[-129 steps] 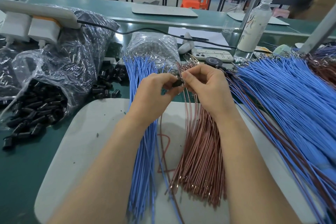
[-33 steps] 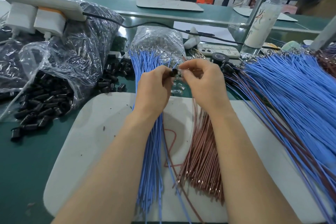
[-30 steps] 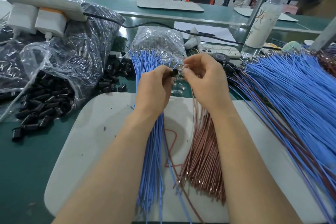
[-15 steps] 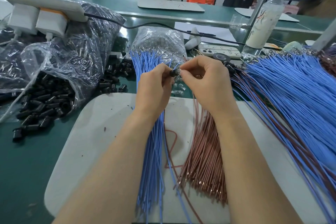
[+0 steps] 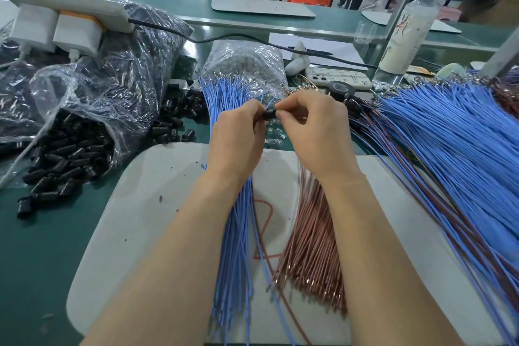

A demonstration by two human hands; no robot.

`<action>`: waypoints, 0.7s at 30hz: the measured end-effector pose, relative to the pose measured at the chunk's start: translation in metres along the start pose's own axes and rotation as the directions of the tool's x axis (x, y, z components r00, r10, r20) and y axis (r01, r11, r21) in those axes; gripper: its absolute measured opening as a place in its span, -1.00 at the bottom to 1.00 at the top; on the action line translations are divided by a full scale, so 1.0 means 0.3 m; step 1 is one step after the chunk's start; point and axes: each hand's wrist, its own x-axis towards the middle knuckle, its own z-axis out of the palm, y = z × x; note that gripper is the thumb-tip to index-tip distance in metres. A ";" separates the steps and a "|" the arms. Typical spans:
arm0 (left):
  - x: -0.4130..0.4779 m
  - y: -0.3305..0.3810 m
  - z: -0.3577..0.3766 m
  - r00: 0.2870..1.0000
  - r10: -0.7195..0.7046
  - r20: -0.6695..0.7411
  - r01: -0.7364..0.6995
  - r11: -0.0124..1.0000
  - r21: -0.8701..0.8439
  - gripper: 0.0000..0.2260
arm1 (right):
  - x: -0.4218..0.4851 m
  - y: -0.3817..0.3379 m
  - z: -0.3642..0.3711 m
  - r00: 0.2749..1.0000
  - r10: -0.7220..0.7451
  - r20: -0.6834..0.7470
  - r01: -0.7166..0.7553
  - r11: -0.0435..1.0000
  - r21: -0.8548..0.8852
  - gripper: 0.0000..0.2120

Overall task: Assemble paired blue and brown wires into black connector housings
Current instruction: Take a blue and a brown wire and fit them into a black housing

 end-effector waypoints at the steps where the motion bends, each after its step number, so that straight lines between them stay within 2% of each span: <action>1: -0.001 0.001 -0.002 1.000 0.002 -0.001 -0.002 1.000 0.015 -0.89 | 0.000 0.003 0.000 1.000 0.003 0.003 -0.003 1.000 0.003 -0.90; 4: -0.004 0.004 -0.011 0.999 0.025 0.031 -0.026 0.999 0.032 -0.87 | 0.003 0.022 -0.007 0.999 0.041 0.013 -0.041 0.999 0.033 -0.90; 9: 0.004 0.013 -0.029 0.981 0.067 0.183 -0.043 0.990 -0.135 -0.82 | 0.016 0.067 -0.047 0.986 0.132 0.100 -0.153 0.959 0.238 -0.88; 14: 0.007 0.012 -0.037 0.979 0.087 0.183 -0.051 0.980 -0.193 -0.86 | 0.014 0.083 -0.058 0.975 0.152 0.164 -0.205 0.902 0.380 -0.84; 21: 0.006 0.011 -0.034 0.976 0.108 0.187 -0.078 0.984 -0.160 -0.87 | 0.009 0.085 -0.041 0.966 0.168 0.197 -0.242 0.859 0.451 -0.83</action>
